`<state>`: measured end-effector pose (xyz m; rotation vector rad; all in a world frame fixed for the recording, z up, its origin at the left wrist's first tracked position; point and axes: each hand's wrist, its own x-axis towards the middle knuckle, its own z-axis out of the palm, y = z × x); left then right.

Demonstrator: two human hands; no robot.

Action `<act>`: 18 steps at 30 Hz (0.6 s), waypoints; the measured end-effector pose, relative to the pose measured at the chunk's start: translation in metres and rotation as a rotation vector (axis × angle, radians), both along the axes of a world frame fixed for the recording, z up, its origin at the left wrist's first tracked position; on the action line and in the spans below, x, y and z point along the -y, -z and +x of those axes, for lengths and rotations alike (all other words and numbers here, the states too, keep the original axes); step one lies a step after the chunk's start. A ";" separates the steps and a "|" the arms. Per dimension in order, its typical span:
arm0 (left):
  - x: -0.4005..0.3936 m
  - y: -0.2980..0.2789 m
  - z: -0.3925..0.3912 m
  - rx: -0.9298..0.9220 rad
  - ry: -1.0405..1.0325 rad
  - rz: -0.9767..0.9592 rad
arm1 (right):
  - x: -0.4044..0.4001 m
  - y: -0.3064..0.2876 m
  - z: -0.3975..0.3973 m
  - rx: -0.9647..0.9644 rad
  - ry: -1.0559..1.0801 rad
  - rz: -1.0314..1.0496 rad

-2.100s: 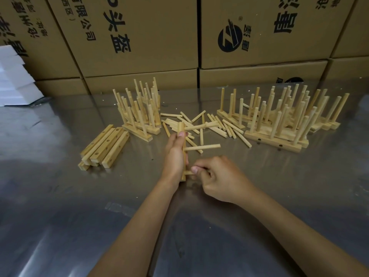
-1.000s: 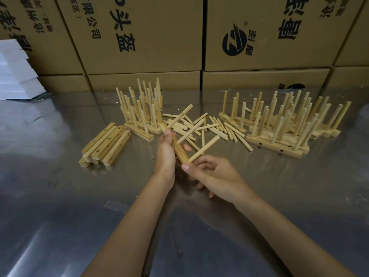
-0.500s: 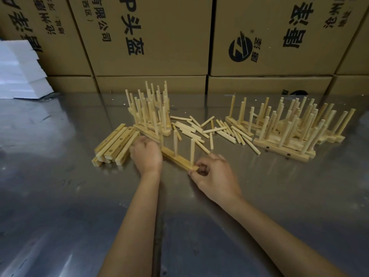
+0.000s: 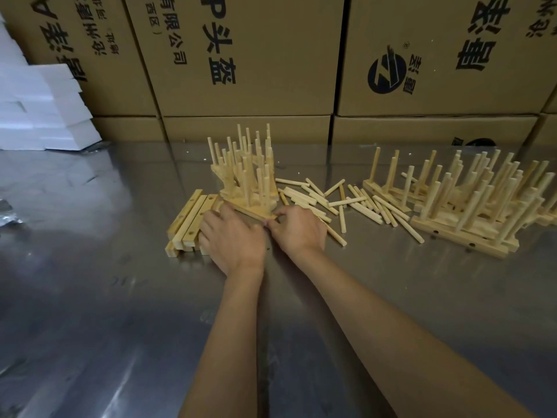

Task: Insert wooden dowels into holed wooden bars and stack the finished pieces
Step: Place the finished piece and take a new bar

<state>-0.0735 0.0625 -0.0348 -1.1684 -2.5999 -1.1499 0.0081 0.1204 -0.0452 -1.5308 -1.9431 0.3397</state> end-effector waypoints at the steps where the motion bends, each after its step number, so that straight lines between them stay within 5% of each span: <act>1: -0.001 0.002 0.000 -0.042 0.005 -0.063 | -0.004 0.000 -0.003 0.011 -0.006 0.005; 6: -0.004 0.000 0.003 -0.141 -0.021 -0.158 | -0.016 -0.001 -0.007 0.029 -0.020 -0.018; 12: 0.005 -0.009 0.000 0.126 0.033 -0.085 | 0.006 -0.004 0.002 -0.118 0.139 0.314; 18: 0.010 -0.011 -0.004 0.231 0.033 -0.183 | 0.019 0.004 0.057 0.132 0.265 0.150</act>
